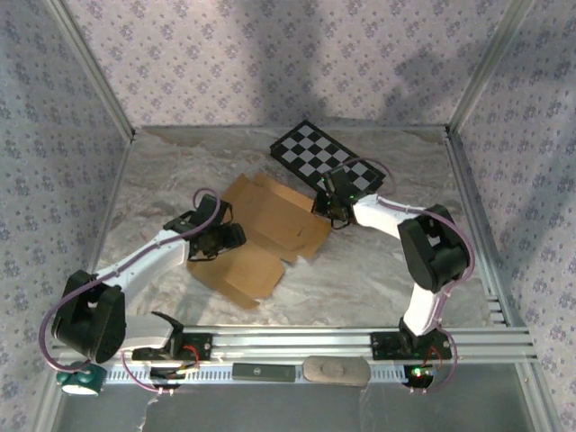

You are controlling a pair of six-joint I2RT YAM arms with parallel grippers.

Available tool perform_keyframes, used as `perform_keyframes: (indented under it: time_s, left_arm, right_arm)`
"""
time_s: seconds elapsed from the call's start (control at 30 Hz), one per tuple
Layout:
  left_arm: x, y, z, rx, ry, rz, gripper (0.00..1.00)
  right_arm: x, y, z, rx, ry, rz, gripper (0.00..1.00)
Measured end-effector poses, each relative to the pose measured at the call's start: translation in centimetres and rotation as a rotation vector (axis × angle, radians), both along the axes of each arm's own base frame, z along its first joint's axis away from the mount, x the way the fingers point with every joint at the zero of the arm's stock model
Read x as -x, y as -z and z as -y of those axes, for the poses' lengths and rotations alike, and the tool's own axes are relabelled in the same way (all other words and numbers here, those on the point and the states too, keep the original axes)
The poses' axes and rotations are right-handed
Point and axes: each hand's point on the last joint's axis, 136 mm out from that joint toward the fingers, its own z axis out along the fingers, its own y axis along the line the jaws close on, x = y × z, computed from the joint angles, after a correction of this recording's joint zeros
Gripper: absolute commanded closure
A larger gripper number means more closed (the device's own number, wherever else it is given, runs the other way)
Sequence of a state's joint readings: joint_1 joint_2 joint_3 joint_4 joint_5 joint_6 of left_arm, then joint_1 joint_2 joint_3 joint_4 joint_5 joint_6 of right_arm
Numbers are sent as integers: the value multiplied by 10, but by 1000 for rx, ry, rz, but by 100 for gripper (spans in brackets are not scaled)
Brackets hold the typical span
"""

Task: Fold the paper box

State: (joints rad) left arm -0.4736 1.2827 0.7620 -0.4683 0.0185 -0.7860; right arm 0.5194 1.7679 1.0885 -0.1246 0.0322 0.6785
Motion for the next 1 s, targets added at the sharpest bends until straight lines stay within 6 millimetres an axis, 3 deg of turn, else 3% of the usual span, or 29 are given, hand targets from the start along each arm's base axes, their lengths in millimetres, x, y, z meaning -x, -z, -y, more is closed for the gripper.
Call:
perform_keyframes:
  time_s: [0.17, 0.27, 0.37, 0.5, 0.6, 0.67, 0.77, 0.87, 1.0]
  left_arm:
    - [-3, 4, -12, 50, -40, -29, 41]
    - [-7, 0, -19, 65, -51, -20, 40]
    - [-17, -16, -29, 77, -79, 14, 40]
    - [-47, -57, -44, 89, -116, 117, 39]
    - [-67, -84, -44, 87, -93, 190, 38]
    - [-78, -93, -42, 68, -61, 212, 43]
    - [-94, -87, -37, 26, -3, 202, 49]
    - [-107, -63, -32, -5, 50, 163, 52]
    - [-114, -41, -17, 31, 131, 166, 49]
  right_arm:
    - [18, -69, -22, 60, -103, 199, 100]
    - [23, -96, -29, 108, -149, 286, 100]
    - [23, -99, -22, 178, -165, 322, 100]
    - [33, -87, -2, 272, -180, 344, 100]
    - [42, -91, 11, 311, -207, 393, 100]
    - [45, -100, 15, 318, -221, 434, 100]
    - [43, -126, 22, 310, -234, 516, 100]
    - [37, -150, 34, 290, -232, 582, 100]
    - [30, -158, 46, 277, -243, 606, 100]
